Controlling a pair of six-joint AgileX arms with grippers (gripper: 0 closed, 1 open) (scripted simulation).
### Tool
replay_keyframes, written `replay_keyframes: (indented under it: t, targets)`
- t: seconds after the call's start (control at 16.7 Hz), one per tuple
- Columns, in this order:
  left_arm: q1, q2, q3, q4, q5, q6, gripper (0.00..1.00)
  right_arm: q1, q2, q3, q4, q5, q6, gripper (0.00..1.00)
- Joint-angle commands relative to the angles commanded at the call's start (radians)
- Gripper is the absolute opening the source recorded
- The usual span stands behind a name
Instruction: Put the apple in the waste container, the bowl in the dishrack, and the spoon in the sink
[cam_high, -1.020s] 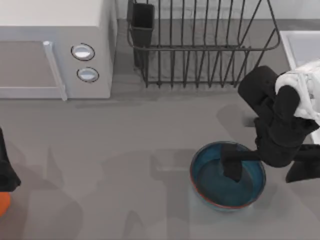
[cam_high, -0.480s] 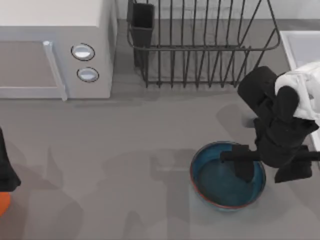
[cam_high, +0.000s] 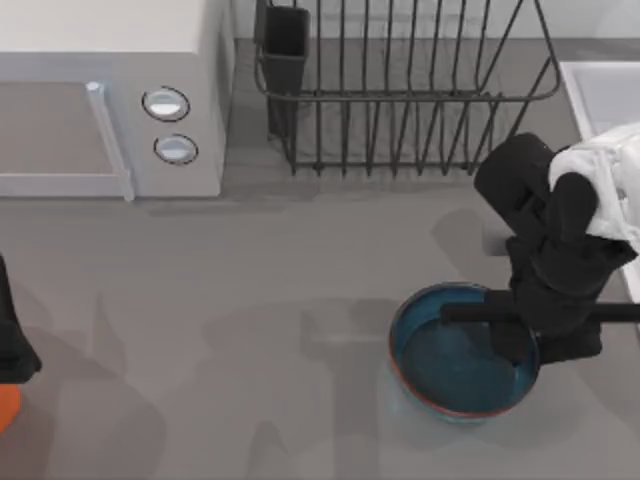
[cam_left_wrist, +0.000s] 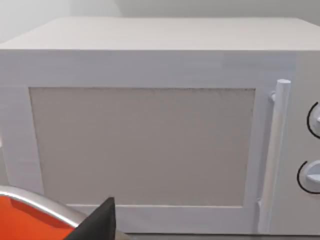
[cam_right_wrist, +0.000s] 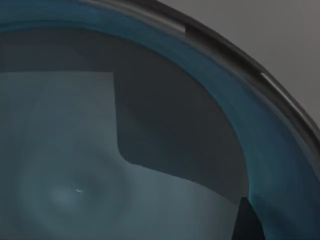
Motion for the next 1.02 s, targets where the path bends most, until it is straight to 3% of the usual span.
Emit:
replay_keyframes:
  t: [0.48, 1.02]
  targets:
    - [0.0, 0.0, 0.0, 0.0, 0.0, 0.0, 1.0, 0.001, -0.008, 0.016, -0.018, 0.001, -0.001, 0.0]
    - [0.0, 0.0, 0.0, 0.0, 0.0, 0.0, 1.0, -0.004, -0.119, 0.261, -0.383, 0.0, -0.005, 0.0]
